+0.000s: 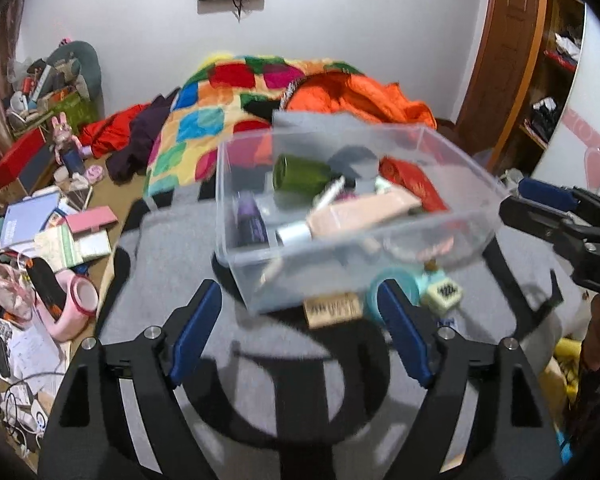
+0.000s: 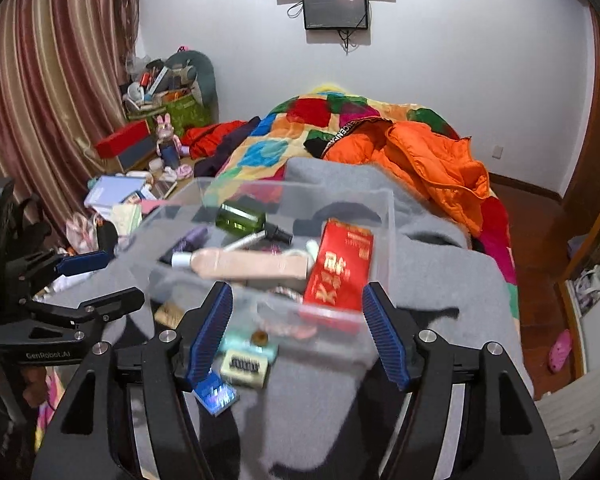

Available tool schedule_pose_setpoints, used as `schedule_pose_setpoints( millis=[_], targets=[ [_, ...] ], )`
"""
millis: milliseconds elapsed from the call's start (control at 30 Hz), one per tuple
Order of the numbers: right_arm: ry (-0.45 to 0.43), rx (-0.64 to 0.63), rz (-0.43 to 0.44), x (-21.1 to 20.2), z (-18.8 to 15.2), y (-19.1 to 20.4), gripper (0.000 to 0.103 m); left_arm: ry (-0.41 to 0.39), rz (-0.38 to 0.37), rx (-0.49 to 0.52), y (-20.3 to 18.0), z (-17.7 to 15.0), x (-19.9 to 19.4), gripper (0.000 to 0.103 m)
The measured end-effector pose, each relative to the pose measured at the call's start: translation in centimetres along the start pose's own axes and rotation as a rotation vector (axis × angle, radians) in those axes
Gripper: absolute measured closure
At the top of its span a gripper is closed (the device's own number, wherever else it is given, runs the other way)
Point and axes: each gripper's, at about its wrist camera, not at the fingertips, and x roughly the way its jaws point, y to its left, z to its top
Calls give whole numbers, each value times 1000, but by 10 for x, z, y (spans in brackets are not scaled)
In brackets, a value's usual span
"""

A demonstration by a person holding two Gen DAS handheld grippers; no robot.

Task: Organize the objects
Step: 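Reach the left tool to the wooden eraser while the right tool reaches the green cube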

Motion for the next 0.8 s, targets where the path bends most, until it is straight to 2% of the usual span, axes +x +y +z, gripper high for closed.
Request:
schedule_pose_setpoints(
  millis=[267,467,567,633,700,800],
  targets=[
    [119,27,73,27,-30,9,38,110,-16,-7,-1,-19,35,23],
    [190,48,110,54,-44,14,38,130,-12,-10,-4,-14,49,25],
    [198,64,126,58,-48,15,45,130,-12,-10,-9,-13,53,33],
    [202,74,139,60,-50,15,53,124,-13,-12,-11,-13,54,36],
    [206,80,144,61,-50,14,65,117,-24,-14,-13,-13,54,40],
    [206,91,156,62,-51,13,70,108,-29,-4,-20,-14,54,49]
  ],
)
